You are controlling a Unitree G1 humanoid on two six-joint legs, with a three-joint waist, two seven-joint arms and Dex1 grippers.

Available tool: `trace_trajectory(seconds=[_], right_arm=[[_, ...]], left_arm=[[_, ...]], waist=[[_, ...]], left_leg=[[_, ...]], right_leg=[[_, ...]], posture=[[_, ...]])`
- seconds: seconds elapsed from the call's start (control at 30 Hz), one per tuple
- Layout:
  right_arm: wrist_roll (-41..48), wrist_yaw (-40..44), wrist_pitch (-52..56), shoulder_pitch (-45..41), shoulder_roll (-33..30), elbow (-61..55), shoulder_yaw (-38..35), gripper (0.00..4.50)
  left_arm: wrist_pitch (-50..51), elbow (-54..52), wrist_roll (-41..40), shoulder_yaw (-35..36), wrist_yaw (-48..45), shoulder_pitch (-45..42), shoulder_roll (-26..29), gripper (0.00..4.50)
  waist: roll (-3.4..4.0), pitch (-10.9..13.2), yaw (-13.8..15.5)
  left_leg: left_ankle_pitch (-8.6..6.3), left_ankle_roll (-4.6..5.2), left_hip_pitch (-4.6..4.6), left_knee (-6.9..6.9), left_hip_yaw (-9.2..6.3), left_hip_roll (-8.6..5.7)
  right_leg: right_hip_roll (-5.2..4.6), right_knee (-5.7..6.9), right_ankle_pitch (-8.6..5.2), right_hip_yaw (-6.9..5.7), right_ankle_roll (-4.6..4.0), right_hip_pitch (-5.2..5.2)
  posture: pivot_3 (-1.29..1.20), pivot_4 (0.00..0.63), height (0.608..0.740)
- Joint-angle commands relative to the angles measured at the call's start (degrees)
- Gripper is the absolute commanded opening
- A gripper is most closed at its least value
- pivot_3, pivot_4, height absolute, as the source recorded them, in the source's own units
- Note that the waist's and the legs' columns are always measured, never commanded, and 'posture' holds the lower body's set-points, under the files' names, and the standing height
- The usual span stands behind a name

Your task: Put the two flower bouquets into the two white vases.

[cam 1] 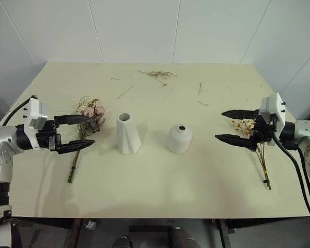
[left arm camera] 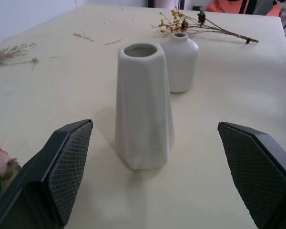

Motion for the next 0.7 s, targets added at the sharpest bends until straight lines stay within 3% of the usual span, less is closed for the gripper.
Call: trace_trajectory(seconds=[0.03,0.2,0.53,0.7], right_arm=[[-0.15,0.81,-0.98,-3.08,-0.97,0.43,-0.12,4.47],[-1.22,1.25,-2.93,-4.13,0.64,2.49,1.36,4.47],[-1.49,2.46,-5.13,-10.00,4.63,3.75,4.23,4.47],[-1.69,4.13,-8.70,-13.01,7.89,7.34,4.72,4.47]], left_arm=[[0.18,-2.09,-1.78,2.17,0.07,-0.37,1.31,4.50],[-0.12,-2.20,-1.45,2.95,0.60,0.85,1.66,4.50],[8.99,-2.93,1.26,2.16,4.96,3.39,9.50,4.50],[25.13,-5.08,8.99,-6.91,15.43,-0.72,14.29,4.50]], waist=[[0.00,0.00,-0.01],[0.00,0.00,0.01],[0.02,0.01,-0.24],[0.03,0.02,-0.24]], left_leg=[[0.00,0.00,0.00,0.01,0.00,0.00],[0.00,0.00,0.01,0.05,0.00,0.00],[0.00,0.00,0.03,0.03,0.00,0.01],[0.00,0.00,0.02,0.02,0.00,0.01]], right_leg=[[0.00,0.01,0.00,0.00,0.00,0.00],[0.00,0.01,0.00,0.00,0.00,0.01],[0.01,0.06,-0.01,0.00,-0.02,-0.01],[0.01,0.06,-0.02,0.00,-0.03,-0.02]], posture=[[0.00,0.150,0.740],[0.00,0.150,0.740],[0.00,0.150,0.740],[0.00,0.150,0.740]])
